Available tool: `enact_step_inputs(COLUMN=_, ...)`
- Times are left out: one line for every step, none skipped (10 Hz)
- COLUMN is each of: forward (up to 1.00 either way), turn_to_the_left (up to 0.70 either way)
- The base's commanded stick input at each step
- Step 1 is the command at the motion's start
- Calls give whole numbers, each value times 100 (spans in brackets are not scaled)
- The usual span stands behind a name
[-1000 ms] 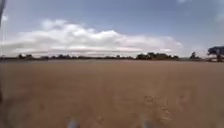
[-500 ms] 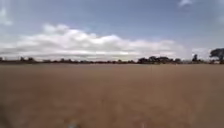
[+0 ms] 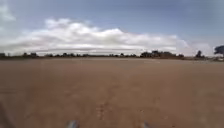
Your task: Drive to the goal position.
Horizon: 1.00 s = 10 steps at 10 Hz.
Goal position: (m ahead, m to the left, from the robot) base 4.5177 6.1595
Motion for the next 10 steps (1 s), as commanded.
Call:
enact_step_inputs(forward=70, turn_to_the_left=27)
enact_step_inputs(forward=70, turn_to_the_left=27)
enact_step_inputs(forward=70, turn_to_the_left=27)
enact_step_inputs(forward=70, turn_to_the_left=27)
enact_step_inputs(forward=70, turn_to_the_left=3)
enact_step_inputs(forward=70, turn_to_the_left=0)
enact_step_inputs(forward=70, turn_to_the_left=0)
enact_step_inputs(forward=70, turn_to_the_left=0)
enact_step_inputs(forward=70, turn_to_the_left=0)
enact_step_inputs(forward=70, turn_to_the_left=0)
